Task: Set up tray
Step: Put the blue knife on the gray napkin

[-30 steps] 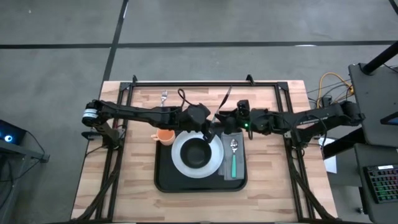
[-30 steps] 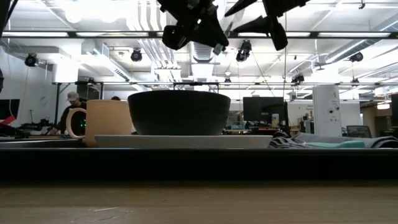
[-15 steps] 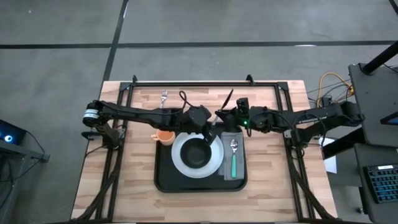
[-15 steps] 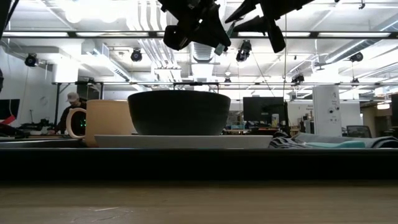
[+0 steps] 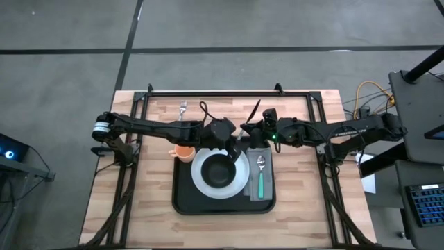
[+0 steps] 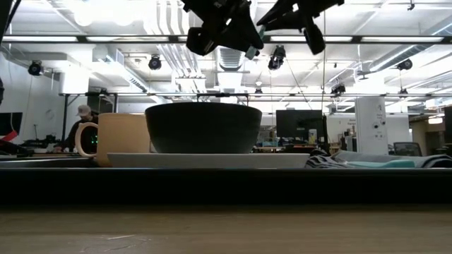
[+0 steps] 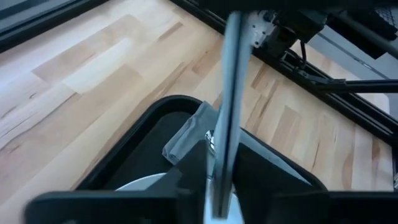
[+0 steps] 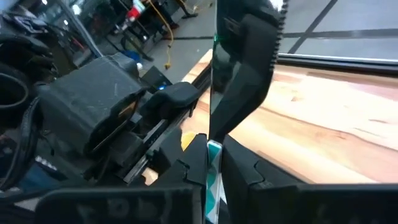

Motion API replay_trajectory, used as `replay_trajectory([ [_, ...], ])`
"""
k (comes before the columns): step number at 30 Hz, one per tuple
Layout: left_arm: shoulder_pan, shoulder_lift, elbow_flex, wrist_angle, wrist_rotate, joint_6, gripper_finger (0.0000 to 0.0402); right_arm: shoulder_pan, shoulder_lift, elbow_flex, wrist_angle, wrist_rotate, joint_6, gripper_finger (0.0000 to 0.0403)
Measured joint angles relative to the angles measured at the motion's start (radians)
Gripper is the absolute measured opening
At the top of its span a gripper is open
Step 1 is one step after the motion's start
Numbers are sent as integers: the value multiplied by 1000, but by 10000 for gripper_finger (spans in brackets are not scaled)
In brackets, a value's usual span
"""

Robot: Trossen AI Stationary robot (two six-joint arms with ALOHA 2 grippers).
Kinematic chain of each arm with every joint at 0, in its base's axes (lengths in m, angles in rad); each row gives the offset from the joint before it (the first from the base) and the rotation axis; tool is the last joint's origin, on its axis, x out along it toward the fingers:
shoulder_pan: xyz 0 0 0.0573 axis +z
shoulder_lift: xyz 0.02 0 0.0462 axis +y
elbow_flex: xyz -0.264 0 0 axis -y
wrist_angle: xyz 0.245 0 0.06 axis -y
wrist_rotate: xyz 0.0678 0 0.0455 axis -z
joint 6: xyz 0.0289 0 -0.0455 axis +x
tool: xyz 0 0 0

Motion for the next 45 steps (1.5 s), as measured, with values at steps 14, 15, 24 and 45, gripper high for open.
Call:
replay_trajectory([
  [14, 0, -69, -3, -58, 47, 81, 211, 96, -46, 154, -530, -4, 184, 14],
  [15, 2, -82, -3, -57, 47, 87, 215, 122, -49, 148, -540, -7, 230, 14],
  [24, 63, -134, -6, -77, 69, 105, 226, 287, -33, -16, -472, -134, 625, 13],
  [45, 66, -168, 0, -77, 97, 131, 227, 256, 239, -149, -217, -386, 691, 13],
])
